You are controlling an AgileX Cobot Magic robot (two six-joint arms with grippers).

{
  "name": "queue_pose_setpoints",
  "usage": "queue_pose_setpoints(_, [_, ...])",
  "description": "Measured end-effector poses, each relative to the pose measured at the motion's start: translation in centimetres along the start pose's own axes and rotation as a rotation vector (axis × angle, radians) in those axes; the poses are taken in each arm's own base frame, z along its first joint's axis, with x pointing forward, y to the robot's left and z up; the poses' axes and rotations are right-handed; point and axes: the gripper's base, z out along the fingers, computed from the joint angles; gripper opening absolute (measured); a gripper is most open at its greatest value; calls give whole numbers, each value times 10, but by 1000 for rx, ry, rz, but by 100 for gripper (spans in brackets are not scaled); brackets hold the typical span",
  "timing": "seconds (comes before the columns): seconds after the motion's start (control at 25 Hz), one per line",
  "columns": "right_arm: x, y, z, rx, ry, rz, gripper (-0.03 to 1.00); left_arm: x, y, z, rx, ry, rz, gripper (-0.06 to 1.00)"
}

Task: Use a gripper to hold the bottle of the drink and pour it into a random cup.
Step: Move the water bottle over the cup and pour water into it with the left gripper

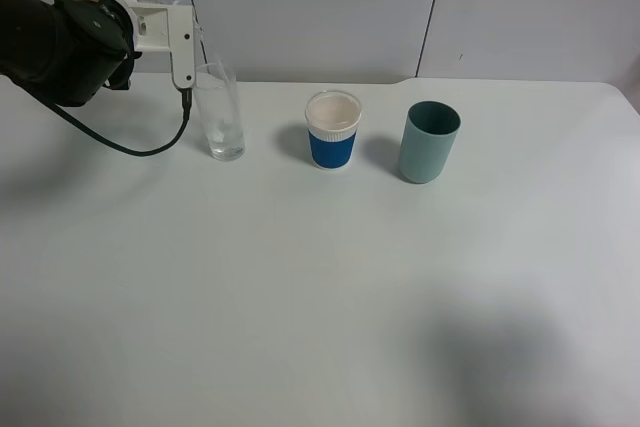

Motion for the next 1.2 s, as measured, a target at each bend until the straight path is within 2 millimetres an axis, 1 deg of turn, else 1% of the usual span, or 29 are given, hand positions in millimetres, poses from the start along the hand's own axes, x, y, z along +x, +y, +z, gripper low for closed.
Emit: queue_pose_setpoints(1.2, [0,0,0,0,0,0,74,2,2,0,-20,24,14,54])
